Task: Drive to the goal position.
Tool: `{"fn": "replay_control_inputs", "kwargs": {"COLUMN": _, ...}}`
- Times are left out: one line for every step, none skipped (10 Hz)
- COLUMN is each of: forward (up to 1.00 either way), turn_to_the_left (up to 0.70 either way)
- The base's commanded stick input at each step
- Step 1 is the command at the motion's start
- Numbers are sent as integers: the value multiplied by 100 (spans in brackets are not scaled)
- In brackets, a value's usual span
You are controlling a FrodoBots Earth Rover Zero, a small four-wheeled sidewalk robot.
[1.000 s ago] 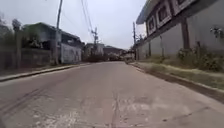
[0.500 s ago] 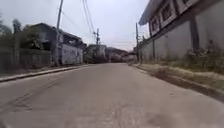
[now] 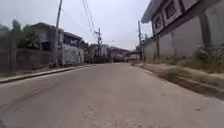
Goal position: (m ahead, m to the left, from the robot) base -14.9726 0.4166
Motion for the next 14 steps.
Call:
{"fn": "replay_control_inputs", "kwargs": {"forward": 100, "turn_to_the_left": 1}}
{"fn": "replay_control_inputs", "kwargs": {"forward": 100, "turn_to_the_left": 1}}
{"fn": "replay_control_inputs", "kwargs": {"forward": 100, "turn_to_the_left": 1}}
{"fn": "replay_control_inputs", "kwargs": {"forward": 100, "turn_to_the_left": 1}}
{"fn": "replay_control_inputs", "kwargs": {"forward": 100, "turn_to_the_left": 1}}
{"fn": "replay_control_inputs", "kwargs": {"forward": 100, "turn_to_the_left": 1}}
{"fn": "replay_control_inputs", "kwargs": {"forward": 100, "turn_to_the_left": 1}}
{"fn": "replay_control_inputs", "kwargs": {"forward": 100, "turn_to_the_left": 1}}
{"fn": "replay_control_inputs", "kwargs": {"forward": 100, "turn_to_the_left": 1}}
{"fn": "replay_control_inputs", "kwargs": {"forward": 100, "turn_to_the_left": 1}}
{"fn": "replay_control_inputs", "kwargs": {"forward": 100, "turn_to_the_left": 1}}
{"fn": "replay_control_inputs", "kwargs": {"forward": 100, "turn_to_the_left": 27}}
{"fn": "replay_control_inputs", "kwargs": {"forward": 100, "turn_to_the_left": 41}}
{"fn": "replay_control_inputs", "kwargs": {"forward": 100, "turn_to_the_left": 41}}
